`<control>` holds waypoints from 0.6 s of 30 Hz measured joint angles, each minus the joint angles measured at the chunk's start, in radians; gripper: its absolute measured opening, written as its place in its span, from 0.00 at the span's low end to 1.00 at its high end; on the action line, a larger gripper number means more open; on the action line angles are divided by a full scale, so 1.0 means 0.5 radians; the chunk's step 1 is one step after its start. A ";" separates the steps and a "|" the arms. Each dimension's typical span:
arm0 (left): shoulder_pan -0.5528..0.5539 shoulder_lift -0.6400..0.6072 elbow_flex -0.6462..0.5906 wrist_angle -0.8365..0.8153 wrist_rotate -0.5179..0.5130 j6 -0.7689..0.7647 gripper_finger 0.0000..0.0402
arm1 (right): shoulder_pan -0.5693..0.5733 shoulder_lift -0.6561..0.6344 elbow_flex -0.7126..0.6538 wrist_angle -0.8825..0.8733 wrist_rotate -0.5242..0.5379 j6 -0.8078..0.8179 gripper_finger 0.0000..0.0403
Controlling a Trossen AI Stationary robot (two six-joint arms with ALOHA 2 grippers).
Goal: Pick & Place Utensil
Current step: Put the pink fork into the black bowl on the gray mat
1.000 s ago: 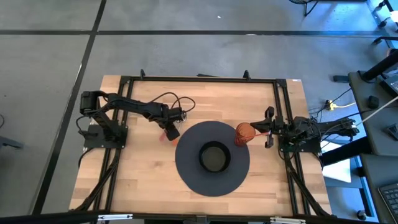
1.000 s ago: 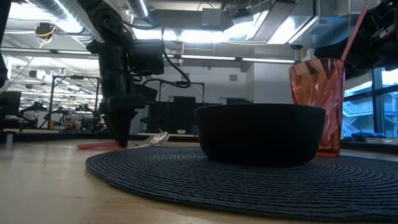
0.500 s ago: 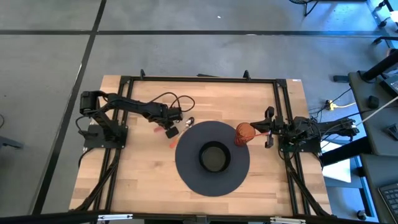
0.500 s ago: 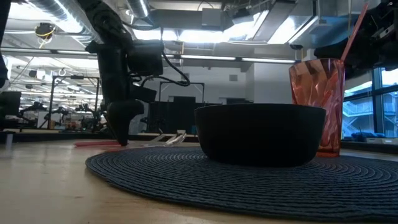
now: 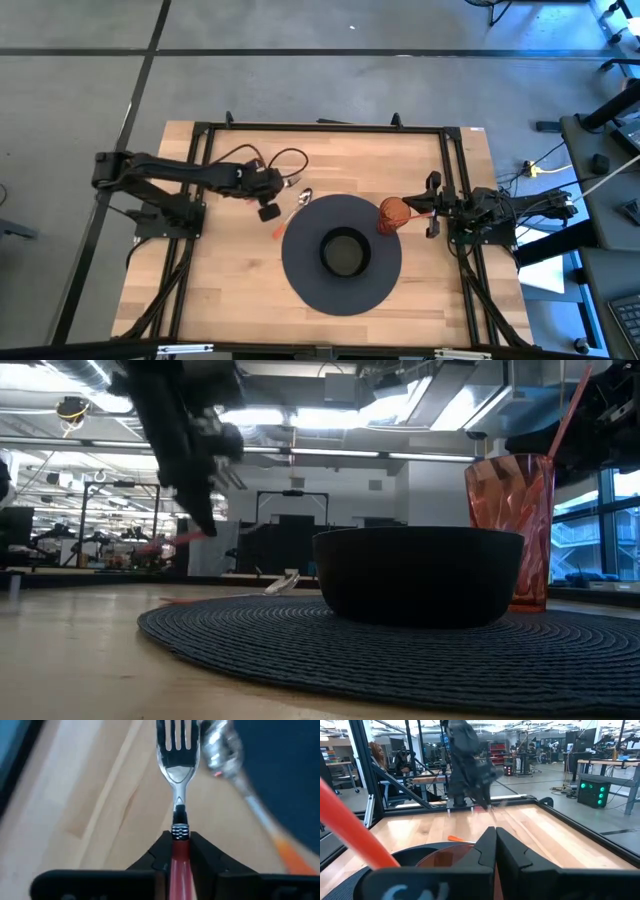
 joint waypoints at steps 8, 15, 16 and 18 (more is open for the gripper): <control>-0.380 -0.053 0.473 -0.362 -0.328 0.086 0.09 | 0.000 0.000 0.000 0.000 0.001 0.016 0.02; -0.733 0.227 1.009 -0.476 -0.563 0.423 0.09 | 0.000 0.000 0.000 0.001 -0.001 0.018 0.02; -0.771 0.288 1.081 -0.488 -0.600 0.473 0.09 | 0.000 0.000 0.000 0.000 -0.002 0.021 0.02; -0.836 0.420 1.225 -0.527 -0.633 0.583 0.09 | 0.000 0.000 0.000 0.000 -0.005 0.022 0.02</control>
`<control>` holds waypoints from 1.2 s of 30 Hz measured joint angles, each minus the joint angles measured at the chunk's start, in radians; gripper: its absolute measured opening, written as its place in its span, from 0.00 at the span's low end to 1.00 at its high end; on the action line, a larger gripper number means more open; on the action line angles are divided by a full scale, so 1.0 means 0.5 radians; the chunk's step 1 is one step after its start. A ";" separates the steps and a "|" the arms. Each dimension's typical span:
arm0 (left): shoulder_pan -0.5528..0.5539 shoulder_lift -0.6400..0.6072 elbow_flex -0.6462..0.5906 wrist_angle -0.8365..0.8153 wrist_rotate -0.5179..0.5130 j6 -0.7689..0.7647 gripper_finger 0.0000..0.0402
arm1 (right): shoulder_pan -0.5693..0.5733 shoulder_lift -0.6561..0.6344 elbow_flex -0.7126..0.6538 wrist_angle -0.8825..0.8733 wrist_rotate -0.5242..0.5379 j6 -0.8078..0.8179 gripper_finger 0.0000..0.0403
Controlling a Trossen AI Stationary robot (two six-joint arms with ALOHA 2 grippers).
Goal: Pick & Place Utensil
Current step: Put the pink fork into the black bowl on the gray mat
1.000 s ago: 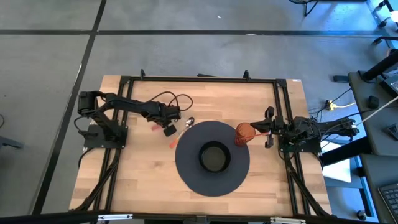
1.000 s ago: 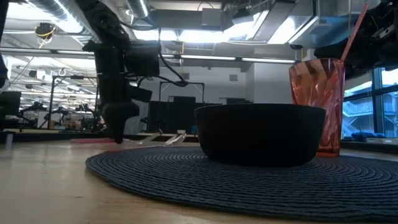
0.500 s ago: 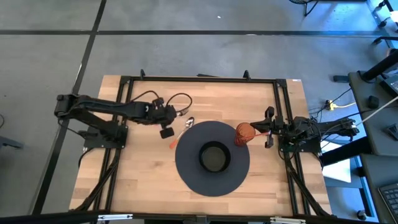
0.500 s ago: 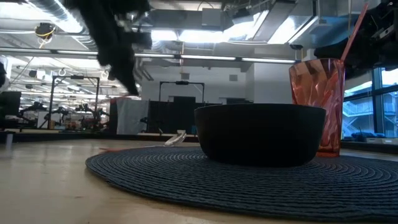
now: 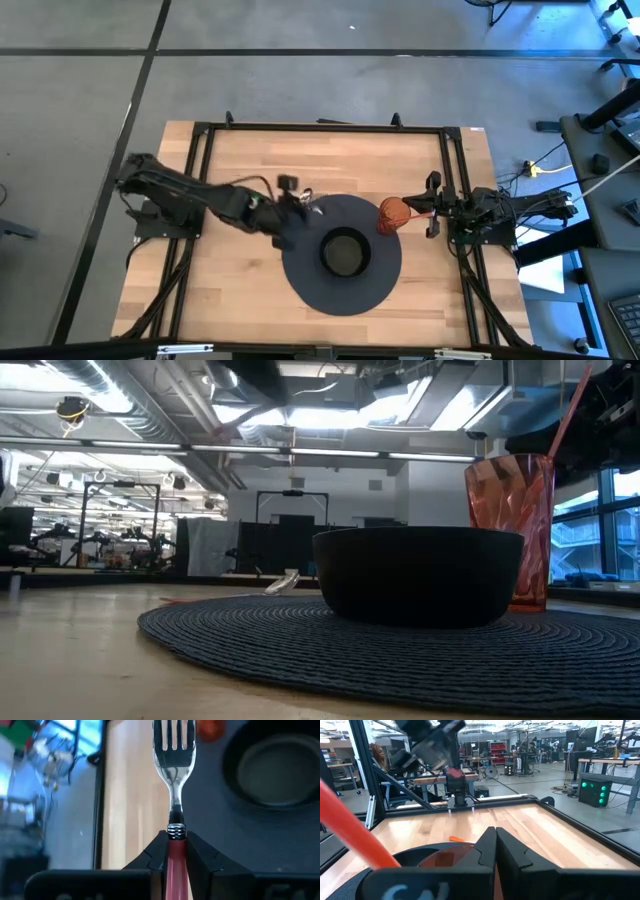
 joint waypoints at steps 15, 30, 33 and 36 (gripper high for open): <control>-0.179 1.035 0.810 -0.331 -0.203 0.951 0.09 | 0.000 0.000 0.000 -0.001 -0.023 0.008 0.02; -0.107 1.434 0.953 -0.269 -0.362 1.484 0.09 | 0.000 0.000 0.000 -0.013 -0.105 0.008 0.02; -0.107 1.460 0.953 -0.265 -0.366 1.520 0.10 | 0.000 0.000 0.000 -0.013 -0.105 0.007 0.02; -0.107 1.465 0.954 -0.247 -0.344 1.524 0.10 | 0.000 0.000 0.000 -0.013 -0.105 0.008 0.02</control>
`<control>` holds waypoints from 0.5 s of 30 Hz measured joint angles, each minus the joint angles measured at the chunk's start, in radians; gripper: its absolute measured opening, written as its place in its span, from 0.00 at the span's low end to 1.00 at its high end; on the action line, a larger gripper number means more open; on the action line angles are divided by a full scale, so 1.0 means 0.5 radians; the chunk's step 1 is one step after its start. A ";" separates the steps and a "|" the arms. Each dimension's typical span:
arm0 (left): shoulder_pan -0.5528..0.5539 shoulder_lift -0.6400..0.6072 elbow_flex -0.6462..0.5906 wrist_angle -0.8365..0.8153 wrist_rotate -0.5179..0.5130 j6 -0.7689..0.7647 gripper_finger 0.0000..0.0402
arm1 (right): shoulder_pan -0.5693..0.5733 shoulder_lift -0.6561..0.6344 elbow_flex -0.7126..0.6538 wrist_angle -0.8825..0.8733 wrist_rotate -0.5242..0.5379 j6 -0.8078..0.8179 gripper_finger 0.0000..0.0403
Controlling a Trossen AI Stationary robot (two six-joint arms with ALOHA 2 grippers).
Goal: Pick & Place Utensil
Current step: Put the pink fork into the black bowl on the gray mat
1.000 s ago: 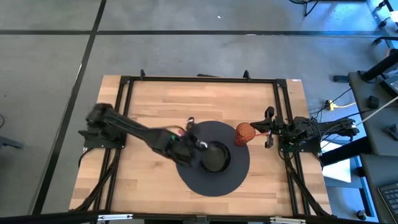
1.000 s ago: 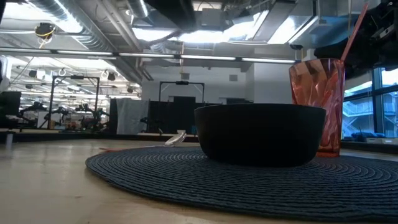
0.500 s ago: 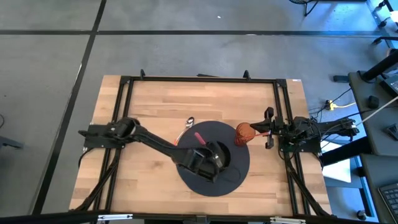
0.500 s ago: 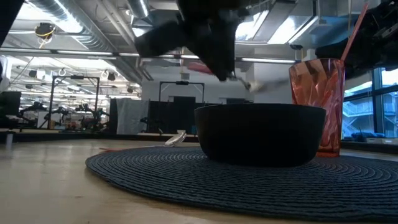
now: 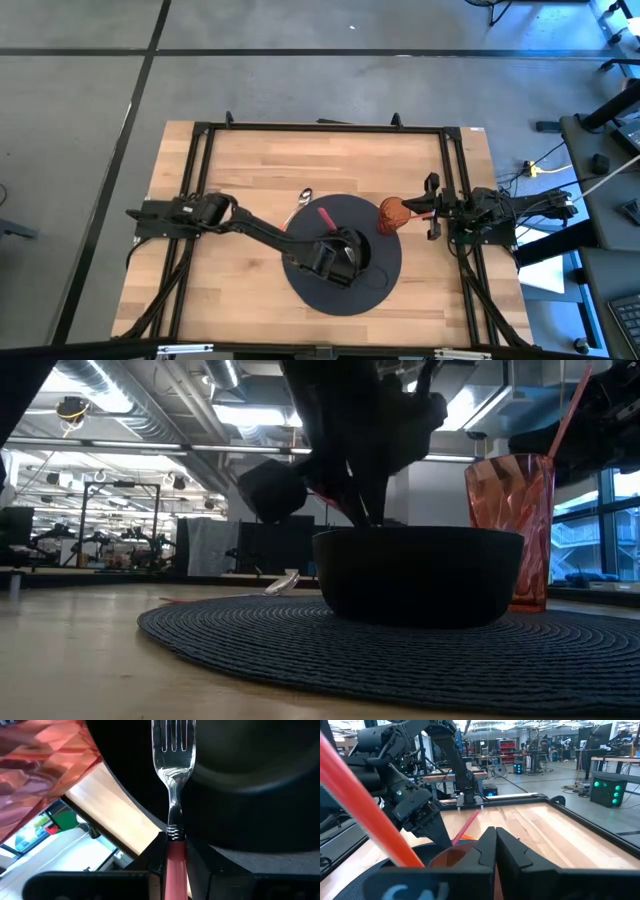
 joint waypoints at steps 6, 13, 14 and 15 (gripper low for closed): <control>-0.012 0.010 -0.001 0.005 0.043 0.004 0.10 | 0.000 0.000 0.000 0.000 0.001 -0.003 0.02; -0.017 0.011 -0.001 0.006 0.153 0.061 0.10 | 0.000 0.000 0.000 0.000 0.001 -0.007 0.02; -0.015 0.011 -0.001 0.006 0.153 0.060 0.10 | 0.000 0.000 0.000 0.000 0.001 -0.007 0.02; -0.015 0.011 -0.001 0.007 0.152 0.054 0.11 | 0.000 0.000 0.000 0.000 0.001 -0.007 0.02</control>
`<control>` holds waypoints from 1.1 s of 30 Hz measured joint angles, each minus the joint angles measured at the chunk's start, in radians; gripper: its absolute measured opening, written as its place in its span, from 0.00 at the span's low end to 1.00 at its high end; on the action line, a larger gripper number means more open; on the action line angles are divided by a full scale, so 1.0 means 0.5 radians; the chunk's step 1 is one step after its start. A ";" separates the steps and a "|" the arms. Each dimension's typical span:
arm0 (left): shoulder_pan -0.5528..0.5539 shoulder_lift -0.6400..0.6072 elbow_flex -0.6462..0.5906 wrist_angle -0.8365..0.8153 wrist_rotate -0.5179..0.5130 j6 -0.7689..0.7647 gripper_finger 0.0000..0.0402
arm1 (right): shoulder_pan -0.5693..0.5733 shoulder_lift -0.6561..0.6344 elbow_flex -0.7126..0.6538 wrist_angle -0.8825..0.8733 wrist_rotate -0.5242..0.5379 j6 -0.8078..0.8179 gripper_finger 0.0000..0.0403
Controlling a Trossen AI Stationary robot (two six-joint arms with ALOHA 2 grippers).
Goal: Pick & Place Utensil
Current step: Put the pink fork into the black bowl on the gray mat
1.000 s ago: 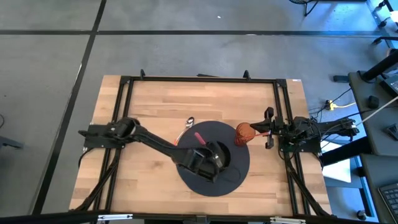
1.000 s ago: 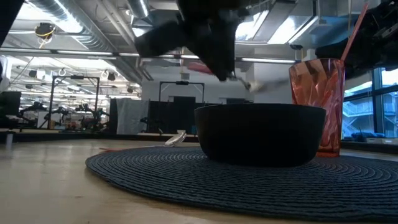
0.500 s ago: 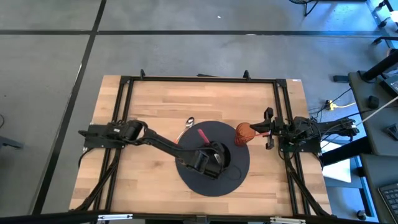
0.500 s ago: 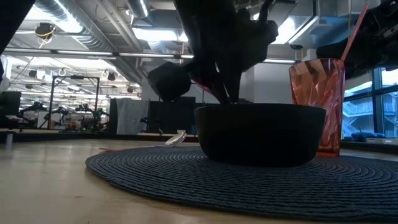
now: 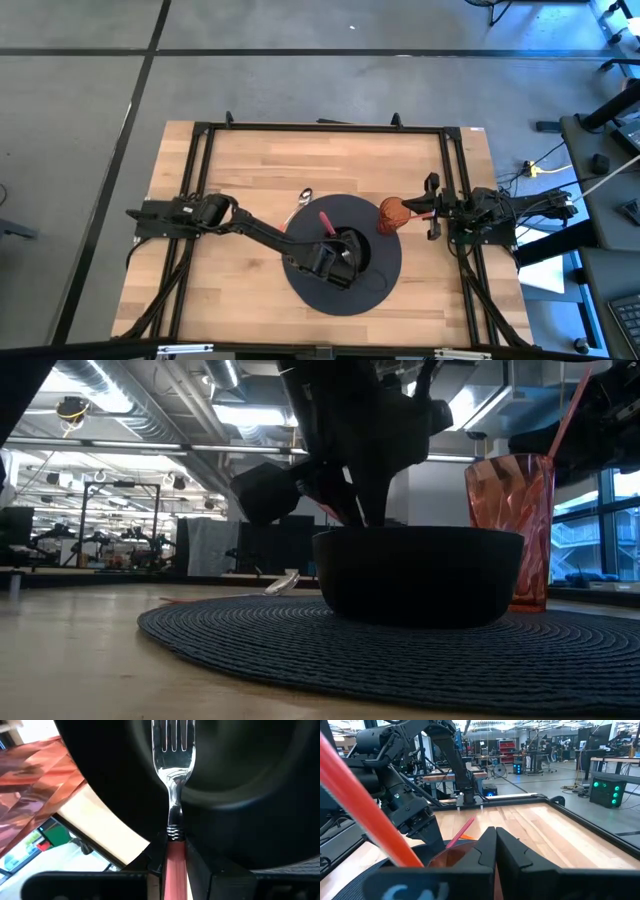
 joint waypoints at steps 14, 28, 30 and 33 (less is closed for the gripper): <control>-0.003 0.000 0.000 0.007 0.117 -0.073 0.13 | 0.000 0.000 0.000 0.000 0.000 0.005 0.02; -0.007 0.000 0.000 0.040 0.105 -0.286 0.15 | 0.000 0.000 0.000 0.000 0.003 0.000 0.02; -0.014 0.000 0.000 0.037 0.106 -0.282 0.17 | 0.000 0.000 0.000 0.000 0.000 0.006 0.02; -0.027 -0.001 0.000 0.038 0.105 -0.265 0.22 | 0.000 0.000 0.000 0.001 0.000 0.006 0.02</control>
